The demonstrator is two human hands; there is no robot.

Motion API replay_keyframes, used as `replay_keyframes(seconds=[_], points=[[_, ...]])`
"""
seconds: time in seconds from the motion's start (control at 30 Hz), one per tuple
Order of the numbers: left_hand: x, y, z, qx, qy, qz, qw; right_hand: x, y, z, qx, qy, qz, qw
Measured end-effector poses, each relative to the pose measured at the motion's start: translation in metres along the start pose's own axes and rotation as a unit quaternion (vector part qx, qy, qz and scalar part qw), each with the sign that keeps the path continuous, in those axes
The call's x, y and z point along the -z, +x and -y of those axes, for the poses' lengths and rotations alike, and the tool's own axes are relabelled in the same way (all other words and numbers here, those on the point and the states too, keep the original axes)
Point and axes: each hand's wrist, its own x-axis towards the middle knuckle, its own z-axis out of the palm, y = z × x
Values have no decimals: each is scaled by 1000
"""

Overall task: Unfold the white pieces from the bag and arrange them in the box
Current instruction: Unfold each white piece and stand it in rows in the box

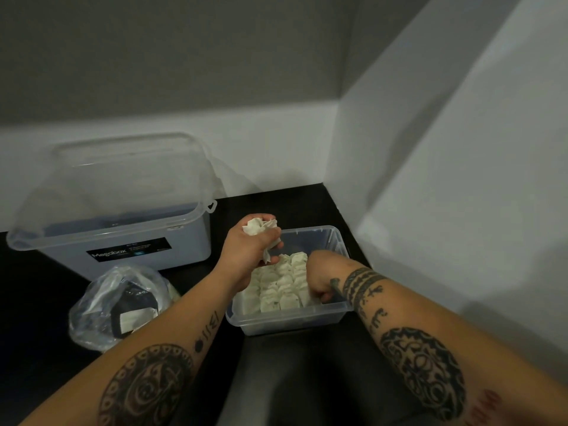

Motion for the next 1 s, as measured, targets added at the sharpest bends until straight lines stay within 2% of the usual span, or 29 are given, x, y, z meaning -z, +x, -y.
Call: replay_keyframes(seconds=[0.37, 0.6, 0.9, 1.0], points=[[-2, 3, 0, 12, -22, -8, 1000, -22, 23, 1, -25, -72, 29, 997], [-2, -1, 1, 15, -24, -10, 1000, -26, 29, -3, -5, -126, 20, 992], [-2, -8, 1, 19, -53, -12, 998, -25, 19, 0, -11, -110, -2, 994], [-1, -8, -3, 38, -109, -5, 993, -12, 1, 6, -30, -107, -9, 994]])
